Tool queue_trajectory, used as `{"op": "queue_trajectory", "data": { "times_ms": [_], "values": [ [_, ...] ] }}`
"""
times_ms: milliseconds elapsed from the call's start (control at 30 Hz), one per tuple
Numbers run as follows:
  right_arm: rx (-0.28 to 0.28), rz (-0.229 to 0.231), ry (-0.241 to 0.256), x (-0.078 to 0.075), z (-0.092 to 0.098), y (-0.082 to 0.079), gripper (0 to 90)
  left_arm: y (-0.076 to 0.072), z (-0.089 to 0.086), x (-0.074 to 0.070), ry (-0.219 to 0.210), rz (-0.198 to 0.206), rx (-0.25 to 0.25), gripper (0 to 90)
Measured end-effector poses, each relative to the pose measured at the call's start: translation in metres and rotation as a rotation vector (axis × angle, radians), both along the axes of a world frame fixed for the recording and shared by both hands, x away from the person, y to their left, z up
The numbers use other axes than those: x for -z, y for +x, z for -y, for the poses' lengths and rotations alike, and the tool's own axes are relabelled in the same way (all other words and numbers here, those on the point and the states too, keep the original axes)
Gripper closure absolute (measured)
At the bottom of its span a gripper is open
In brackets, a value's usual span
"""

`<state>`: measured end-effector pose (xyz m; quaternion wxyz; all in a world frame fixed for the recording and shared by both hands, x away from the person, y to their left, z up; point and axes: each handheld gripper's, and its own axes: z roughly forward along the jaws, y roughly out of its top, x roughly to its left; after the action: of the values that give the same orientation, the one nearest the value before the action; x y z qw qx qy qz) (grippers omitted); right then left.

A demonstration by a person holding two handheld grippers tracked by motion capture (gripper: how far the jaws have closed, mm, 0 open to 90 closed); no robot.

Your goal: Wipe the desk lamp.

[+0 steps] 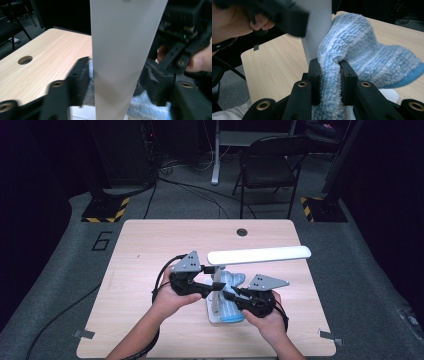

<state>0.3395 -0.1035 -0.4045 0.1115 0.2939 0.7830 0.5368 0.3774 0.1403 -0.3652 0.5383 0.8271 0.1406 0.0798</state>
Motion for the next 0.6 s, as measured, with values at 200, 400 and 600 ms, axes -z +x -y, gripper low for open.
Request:
{"op": "queue_trajectory", "data": {
  "times_ms": [200, 400, 600],
  "values": [
    [0.005, -0.009, -0.01, -0.001, 0.003, 0.001, 74.5, -0.001, -0.014, 0.029, -0.019, -0.047, 0.001, 38.5],
    [0.013, 0.006, -0.019, -0.002, 0.005, 0.002, 74.4, -0.004, -0.02, 0.052, 0.0, -0.061, -0.019, 38.7],
    [0.012, 0.013, 0.014, -0.009, 0.006, -0.001, 74.2, 0.0, -0.02, 0.081, 0.048, -0.09, -0.017, 41.0]
  ]
}}
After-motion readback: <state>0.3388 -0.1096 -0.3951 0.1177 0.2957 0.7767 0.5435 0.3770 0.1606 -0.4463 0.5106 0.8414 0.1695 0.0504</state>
